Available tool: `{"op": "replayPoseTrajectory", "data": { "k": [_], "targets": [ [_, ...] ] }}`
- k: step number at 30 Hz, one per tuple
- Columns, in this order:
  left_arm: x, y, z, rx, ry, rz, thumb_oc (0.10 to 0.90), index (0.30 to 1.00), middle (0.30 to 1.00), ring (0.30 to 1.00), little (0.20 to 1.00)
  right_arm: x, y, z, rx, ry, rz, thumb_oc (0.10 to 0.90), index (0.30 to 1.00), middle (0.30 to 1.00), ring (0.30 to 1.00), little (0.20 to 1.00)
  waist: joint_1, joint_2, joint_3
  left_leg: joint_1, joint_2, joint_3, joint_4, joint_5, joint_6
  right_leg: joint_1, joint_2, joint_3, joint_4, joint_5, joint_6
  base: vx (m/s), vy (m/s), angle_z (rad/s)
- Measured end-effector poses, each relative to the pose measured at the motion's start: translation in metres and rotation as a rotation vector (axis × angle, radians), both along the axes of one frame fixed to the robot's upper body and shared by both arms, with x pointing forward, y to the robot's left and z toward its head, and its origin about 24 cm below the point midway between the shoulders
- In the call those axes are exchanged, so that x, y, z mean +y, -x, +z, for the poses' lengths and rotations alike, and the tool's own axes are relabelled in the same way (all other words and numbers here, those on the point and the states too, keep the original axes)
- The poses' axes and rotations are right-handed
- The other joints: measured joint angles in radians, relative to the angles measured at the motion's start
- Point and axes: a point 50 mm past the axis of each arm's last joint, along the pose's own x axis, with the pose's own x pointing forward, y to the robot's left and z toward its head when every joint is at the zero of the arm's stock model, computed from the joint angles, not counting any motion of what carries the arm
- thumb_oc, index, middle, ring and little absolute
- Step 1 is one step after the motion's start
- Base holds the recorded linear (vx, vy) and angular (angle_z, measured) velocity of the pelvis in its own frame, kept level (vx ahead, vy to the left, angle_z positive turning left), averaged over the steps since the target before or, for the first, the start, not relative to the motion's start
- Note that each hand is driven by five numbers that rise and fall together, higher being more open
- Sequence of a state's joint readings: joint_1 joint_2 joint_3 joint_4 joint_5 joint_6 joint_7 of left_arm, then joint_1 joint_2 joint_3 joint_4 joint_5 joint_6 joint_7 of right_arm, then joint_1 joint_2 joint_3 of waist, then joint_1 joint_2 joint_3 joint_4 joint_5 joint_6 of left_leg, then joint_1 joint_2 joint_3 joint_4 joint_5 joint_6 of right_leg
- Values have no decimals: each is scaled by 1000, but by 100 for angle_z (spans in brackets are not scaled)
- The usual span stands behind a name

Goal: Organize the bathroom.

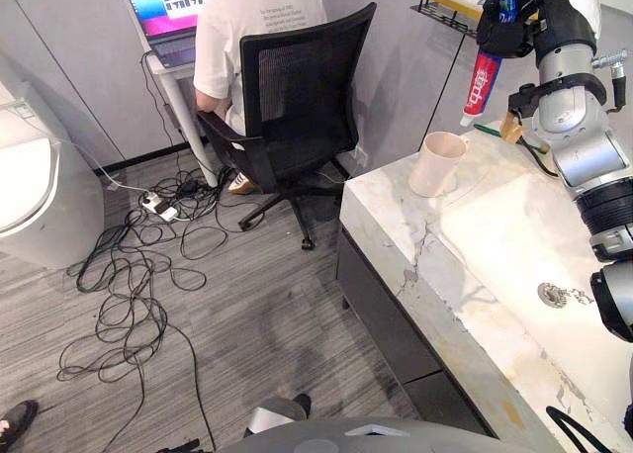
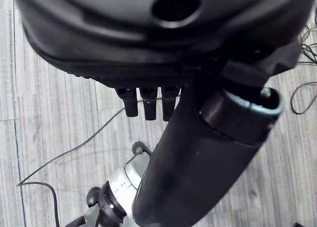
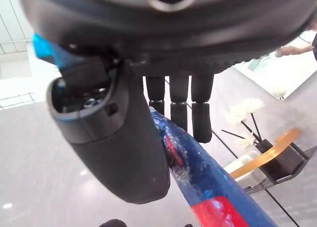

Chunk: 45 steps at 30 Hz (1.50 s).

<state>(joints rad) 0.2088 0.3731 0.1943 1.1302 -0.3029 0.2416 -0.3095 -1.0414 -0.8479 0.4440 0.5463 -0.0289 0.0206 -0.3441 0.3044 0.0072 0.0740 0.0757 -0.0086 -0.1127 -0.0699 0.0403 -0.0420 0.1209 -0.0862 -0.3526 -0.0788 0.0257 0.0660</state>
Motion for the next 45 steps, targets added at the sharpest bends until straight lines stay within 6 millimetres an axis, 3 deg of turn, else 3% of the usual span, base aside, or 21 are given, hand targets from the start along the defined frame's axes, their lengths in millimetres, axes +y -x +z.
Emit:
{"op": "replayPoseTrajectory", "data": {
  "k": [18, 24, 28, 31, 32, 33, 45],
  "targets": [
    [-5, -10, -1, -28, 6, -33, 800, 900, 900, 900, 900, -2, 1, 0, -2, -12, -12, 400, 300, 300, 300, 300, -10, 36, 57, -39, 0, 6, 33, -1, -1, -28, 2, 7, 0, 6, -1, -19, -4, -1],
    [-10, -11, -4, -21, -13, -37, 800, 900, 900, 900, 900, 6, -1, -1, -13, -70, -3, 400, 300, 300, 300, 300, -8, 32, 85, -29, 0, 6, 38, -6, -8, -15, 2, 7, 0, 6, -1, 68, -59, 0],
    [-28, -26, -10, -21, -43, -69, 800, 900, 900, 900, 900, 31, -11, -18, 36, -133, 4, 400, 300, 300, 300, 300, -2, -17, 107, -11, 11, 3, 55, -20, -28, 15, 15, 0, 0, -2, -12, 124, -125, 3],
    [-33, -41, -11, -32, -98, -92, 800, 900, 900, 900, 900, 44, -17, -35, 84, -163, 13, 400, 300, 300, 300, 300, 16, -82, 118, 3, 21, 4, 58, -29, -39, 30, 31, 1, 0, -11, -23, 72, -94, -2],
    [-35, -47, -11, -43, -125, -100, 800, 900, 900, 900, 900, 47, -18, -39, 91, -173, 13, 400, 300, 300, 300, 300, 29, -124, 118, 1, 30, 4, 64, -34, -46, 31, 40, 2, 0, -13, -26, 42, -94, -2],
    [-34, -46, -11, -35, -142, -95, 800, 900, 900, 900, 900, 47, -18, -40, 93, -174, 13, 400, 300, 300, 300, 300, 33, -134, 116, 1, 32, 5, 66, -36, -48, 32, 42, 2, 0, -14, -27, 26, -86, -2],
    [-33, -46, -10, 13, -221, -92, 800, 900, 900, 900, 900, 41, -14, -66, 114, -232, -25, 400, 300, 300, 300, 300, 17, -138, 114, -7, 39, 22, 102, -47, -44, 37, 43, 23, 1, -5, -28, -5, -58, -4]
  ]
}}
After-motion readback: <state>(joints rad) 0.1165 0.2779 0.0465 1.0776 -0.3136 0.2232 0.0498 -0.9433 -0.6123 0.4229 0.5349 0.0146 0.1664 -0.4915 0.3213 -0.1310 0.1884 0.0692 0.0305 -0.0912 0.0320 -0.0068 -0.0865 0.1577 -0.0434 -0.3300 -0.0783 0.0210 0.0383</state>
